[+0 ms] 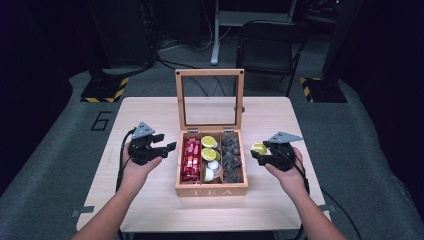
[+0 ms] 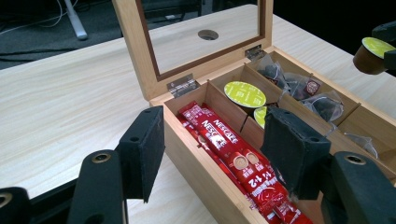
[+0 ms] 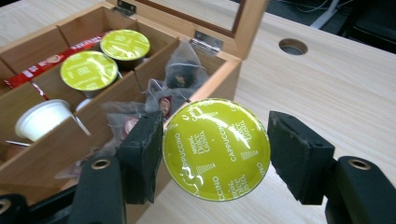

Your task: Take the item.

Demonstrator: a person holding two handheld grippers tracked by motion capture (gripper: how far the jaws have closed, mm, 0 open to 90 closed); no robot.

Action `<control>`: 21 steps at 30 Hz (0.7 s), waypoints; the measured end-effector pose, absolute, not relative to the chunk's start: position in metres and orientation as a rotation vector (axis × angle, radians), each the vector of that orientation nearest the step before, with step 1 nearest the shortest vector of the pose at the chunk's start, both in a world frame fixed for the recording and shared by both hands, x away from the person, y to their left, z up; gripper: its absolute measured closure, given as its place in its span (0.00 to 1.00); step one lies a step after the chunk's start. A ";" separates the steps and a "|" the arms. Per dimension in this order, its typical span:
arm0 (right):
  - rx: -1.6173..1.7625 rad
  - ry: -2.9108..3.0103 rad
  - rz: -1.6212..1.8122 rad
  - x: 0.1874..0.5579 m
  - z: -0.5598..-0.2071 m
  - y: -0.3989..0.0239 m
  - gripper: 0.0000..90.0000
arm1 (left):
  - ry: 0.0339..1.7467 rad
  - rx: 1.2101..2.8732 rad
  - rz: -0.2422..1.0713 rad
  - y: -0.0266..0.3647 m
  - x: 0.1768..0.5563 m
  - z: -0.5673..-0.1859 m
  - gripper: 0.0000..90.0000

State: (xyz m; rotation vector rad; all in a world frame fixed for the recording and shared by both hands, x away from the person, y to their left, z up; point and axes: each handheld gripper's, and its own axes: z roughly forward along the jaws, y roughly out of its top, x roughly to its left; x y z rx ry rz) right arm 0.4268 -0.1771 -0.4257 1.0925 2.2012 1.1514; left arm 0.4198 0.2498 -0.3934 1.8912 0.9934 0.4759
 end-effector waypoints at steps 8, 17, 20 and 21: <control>1.138 2.176 1.104 0.428 -0.436 -0.189 0.41 | 0.990 1.891 0.479 0.249 0.420 -0.394 0.43; 1.199 2.150 1.077 0.430 -0.449 -0.203 0.41 | 0.994 1.895 0.478 0.251 0.420 -0.394 0.43; 1.218 2.140 1.072 0.429 -0.453 -0.206 0.41 | 0.996 1.895 0.478 0.251 0.420 -0.394 0.43; 1.220 2.139 1.071 0.429 -0.454 -0.208 0.41 | 0.997 1.897 0.477 0.252 0.419 -0.394 0.43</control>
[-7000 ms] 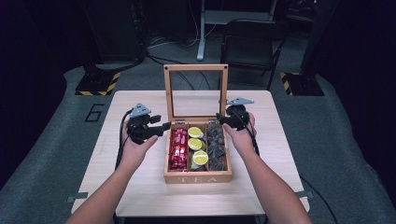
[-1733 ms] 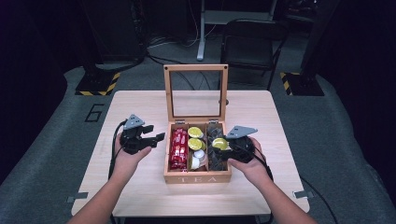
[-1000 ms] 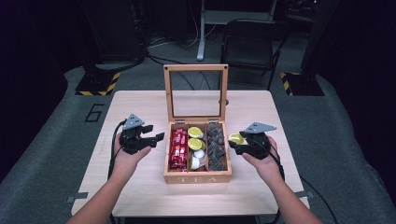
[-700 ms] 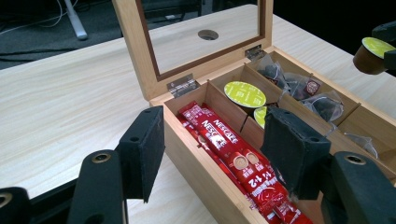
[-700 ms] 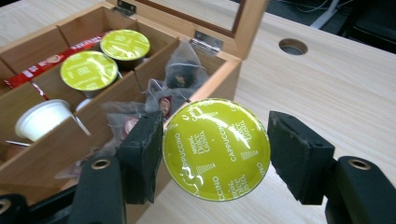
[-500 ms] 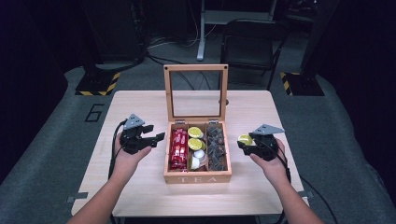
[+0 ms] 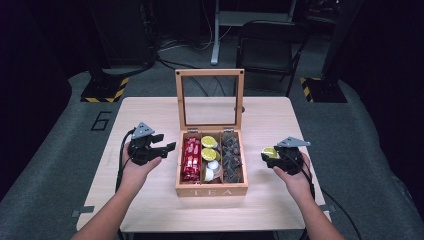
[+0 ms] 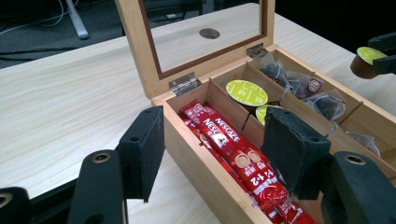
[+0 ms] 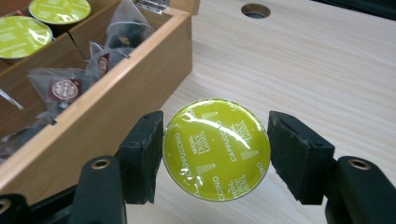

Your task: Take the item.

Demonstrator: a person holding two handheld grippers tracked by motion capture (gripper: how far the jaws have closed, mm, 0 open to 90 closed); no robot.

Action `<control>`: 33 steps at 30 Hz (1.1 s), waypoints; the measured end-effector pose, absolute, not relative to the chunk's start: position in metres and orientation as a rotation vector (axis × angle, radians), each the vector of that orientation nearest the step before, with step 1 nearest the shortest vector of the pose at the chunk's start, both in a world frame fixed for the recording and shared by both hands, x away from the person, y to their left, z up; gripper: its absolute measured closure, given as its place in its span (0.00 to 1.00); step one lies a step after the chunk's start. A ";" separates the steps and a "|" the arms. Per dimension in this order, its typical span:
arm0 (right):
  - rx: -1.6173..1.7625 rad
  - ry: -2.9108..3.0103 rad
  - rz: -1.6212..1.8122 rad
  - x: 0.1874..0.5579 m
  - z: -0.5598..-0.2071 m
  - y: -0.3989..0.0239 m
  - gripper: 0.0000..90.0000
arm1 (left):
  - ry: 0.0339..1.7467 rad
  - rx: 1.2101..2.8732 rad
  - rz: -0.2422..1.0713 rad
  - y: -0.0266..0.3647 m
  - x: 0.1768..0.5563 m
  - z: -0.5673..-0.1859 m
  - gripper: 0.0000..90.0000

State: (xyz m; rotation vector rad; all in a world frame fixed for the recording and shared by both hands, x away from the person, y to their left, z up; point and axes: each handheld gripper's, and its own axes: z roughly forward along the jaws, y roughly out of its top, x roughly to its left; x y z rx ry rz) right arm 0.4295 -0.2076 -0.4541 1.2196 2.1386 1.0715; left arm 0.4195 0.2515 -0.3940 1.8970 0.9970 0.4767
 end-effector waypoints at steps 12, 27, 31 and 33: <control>1.292 2.101 1.043 0.428 -0.467 -0.223 0.41 | 0.996 1.899 0.482 0.252 0.420 -0.393 0.43; 1.306 2.063 0.964 0.428 -0.476 -0.235 0.41 | 0.996 1.895 0.476 0.250 0.419 -0.396 0.43; 1.329 2.056 0.964 0.428 -0.478 -0.240 0.41 | 0.998 1.894 0.473 0.250 0.419 -0.396 0.43; 1.338 2.047 0.961 0.429 -0.481 -0.241 0.41 | 0.998 1.893 0.474 0.250 0.418 -0.397 0.43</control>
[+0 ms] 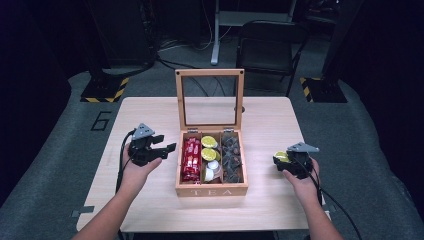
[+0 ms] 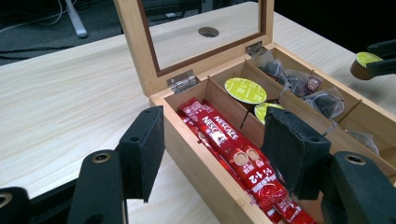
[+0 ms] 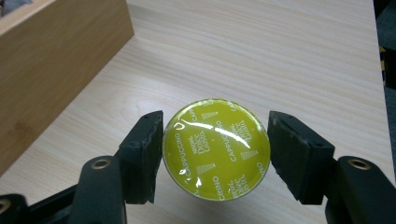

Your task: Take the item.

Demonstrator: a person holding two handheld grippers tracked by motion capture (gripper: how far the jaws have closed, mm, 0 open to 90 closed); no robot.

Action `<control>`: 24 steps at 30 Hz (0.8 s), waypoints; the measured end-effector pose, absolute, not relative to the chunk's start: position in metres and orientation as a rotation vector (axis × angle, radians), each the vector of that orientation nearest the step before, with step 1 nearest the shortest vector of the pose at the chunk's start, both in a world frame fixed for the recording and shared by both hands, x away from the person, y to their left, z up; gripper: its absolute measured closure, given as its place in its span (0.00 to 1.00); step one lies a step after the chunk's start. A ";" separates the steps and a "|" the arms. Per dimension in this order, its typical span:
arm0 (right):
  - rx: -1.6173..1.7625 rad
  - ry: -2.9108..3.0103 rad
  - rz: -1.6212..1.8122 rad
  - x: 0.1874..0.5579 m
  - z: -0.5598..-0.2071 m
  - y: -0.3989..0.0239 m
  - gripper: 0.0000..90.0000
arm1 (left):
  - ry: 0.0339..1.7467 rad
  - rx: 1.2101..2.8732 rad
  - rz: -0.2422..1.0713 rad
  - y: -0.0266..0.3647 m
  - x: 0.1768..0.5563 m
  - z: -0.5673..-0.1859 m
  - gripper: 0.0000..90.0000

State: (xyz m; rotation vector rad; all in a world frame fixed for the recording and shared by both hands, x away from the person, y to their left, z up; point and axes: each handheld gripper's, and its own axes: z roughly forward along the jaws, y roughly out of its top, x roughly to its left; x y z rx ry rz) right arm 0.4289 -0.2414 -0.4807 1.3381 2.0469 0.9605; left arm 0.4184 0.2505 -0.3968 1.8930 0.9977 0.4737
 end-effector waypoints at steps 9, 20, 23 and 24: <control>1.355 2.044 0.925 0.430 -0.487 -0.249 0.41 | 1.000 1.889 0.473 0.251 0.418 -0.397 0.43; 1.393 2.045 0.891 0.432 -0.493 -0.253 0.41 | 0.999 1.897 0.466 0.249 0.418 -0.399 0.43; 1.405 2.054 0.884 0.432 -0.495 -0.253 0.41 | 0.997 1.900 0.465 0.249 0.418 -0.399 0.43; 1.399 2.051 0.874 0.433 -0.495 -0.253 0.41 | 0.997 1.899 0.466 0.249 0.417 -0.399 0.43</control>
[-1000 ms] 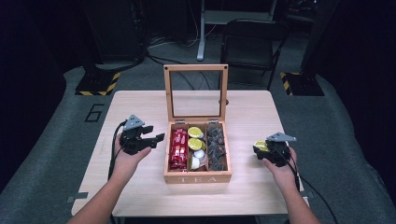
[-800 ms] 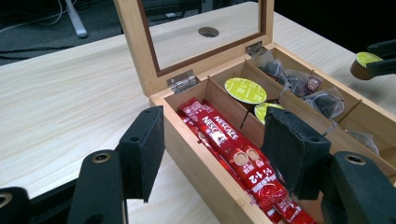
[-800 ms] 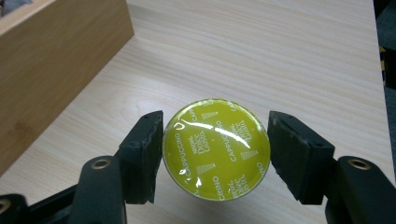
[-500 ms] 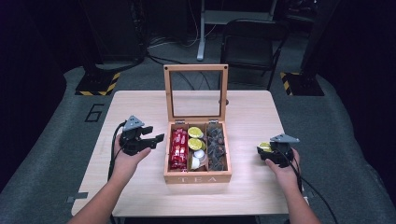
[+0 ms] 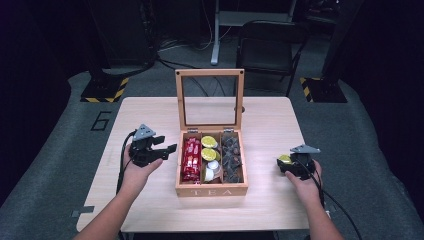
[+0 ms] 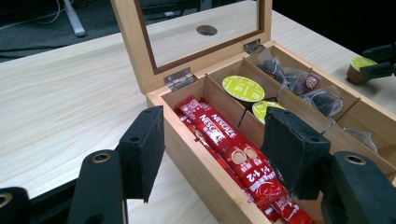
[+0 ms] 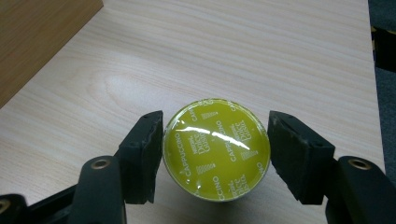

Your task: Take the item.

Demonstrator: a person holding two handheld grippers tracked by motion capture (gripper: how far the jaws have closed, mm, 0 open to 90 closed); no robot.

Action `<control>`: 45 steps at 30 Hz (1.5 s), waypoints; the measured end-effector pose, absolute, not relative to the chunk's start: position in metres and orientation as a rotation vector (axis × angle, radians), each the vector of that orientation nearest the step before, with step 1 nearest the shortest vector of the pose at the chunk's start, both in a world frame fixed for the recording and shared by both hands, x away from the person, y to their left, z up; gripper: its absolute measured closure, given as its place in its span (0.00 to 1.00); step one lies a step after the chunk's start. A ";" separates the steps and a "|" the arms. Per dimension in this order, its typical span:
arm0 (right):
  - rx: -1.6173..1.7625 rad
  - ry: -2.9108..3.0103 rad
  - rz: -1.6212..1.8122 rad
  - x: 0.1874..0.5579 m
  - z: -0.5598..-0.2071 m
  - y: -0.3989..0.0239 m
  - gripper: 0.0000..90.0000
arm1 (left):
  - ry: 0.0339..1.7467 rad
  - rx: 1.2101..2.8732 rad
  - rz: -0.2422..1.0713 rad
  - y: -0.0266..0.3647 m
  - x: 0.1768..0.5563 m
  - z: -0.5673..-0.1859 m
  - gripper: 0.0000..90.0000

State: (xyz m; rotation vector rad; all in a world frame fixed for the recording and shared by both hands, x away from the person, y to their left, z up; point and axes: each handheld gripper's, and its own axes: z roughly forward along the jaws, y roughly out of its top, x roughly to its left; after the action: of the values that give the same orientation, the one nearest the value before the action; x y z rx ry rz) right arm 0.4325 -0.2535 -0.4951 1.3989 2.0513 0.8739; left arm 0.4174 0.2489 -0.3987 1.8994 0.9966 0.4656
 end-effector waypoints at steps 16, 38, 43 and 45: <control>1.422 2.045 0.886 0.432 -0.495 -0.256 0.34 | 0.995 1.906 0.463 0.250 0.417 -0.400 0.43; 1.318 2.046 0.970 0.425 -0.463 -0.231 0.36 | 1.003 1.903 0.463 0.252 0.417 -0.399 0.43; 1.264 2.104 0.984 0.425 -0.450 -0.221 0.39 | 1.002 1.897 0.473 0.252 0.417 -0.398 0.43; 1.237 2.129 0.982 0.427 -0.444 -0.217 0.39 | 1.000 1.899 0.475 0.252 0.417 -0.398 0.43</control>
State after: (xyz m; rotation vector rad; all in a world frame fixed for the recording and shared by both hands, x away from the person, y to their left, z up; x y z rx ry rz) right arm 0.4268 -0.2174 -0.4443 1.2370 2.1289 0.9822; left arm 0.4168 0.2517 -0.3976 1.8987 1.0002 0.4747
